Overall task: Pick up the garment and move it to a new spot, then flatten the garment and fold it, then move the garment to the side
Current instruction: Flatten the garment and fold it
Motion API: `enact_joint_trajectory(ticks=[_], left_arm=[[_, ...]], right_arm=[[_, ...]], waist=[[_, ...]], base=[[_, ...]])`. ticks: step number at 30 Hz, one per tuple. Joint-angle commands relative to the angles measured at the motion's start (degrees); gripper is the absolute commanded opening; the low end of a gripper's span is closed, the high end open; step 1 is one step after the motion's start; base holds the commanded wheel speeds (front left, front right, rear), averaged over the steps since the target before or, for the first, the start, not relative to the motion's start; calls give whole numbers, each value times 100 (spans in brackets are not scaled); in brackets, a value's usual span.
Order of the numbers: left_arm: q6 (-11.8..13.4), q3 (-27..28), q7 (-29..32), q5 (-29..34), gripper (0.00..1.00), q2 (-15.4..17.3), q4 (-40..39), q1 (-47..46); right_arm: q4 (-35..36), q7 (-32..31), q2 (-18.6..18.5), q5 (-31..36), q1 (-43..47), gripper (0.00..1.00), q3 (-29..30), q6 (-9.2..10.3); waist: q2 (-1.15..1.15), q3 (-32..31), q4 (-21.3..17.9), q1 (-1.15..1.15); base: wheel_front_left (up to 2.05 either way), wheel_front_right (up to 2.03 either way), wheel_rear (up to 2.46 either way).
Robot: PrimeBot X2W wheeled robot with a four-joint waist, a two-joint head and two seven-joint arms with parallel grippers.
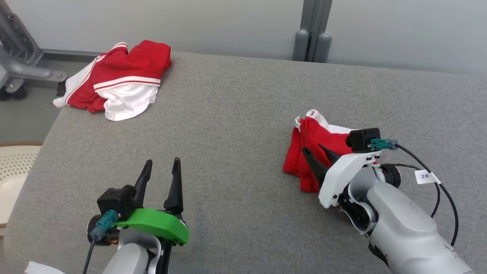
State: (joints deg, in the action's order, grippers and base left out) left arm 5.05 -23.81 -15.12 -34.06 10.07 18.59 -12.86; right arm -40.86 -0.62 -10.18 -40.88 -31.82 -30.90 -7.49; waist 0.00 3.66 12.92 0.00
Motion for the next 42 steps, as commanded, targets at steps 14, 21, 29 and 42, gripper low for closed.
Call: enact_joint_trajectory(ticks=[14,21,29,42], left_arm=[[-132,-15,-2,163,100,-161,36,139],[-132,36,-3,201,100,-134,2,127],[-131,35,-2,244,100,-105,-7,-51],[-103,94,-3,229,100,-93,17,-48]], right_arm=[[1073,450,-665,416,491,100,578,-1],[973,290,-833,780,952,0,950,-1],[487,292,-711,811,936,0,785,-2],[832,535,-714,296,688,0,-721,-1]], waist=[[0,-140,-456,0],[0,-8,-366,0],[0,188,-127,0],[0,191,62,0]], base=[[0,0,0],[0,0,0],[0,0,0],[0,0,0]])
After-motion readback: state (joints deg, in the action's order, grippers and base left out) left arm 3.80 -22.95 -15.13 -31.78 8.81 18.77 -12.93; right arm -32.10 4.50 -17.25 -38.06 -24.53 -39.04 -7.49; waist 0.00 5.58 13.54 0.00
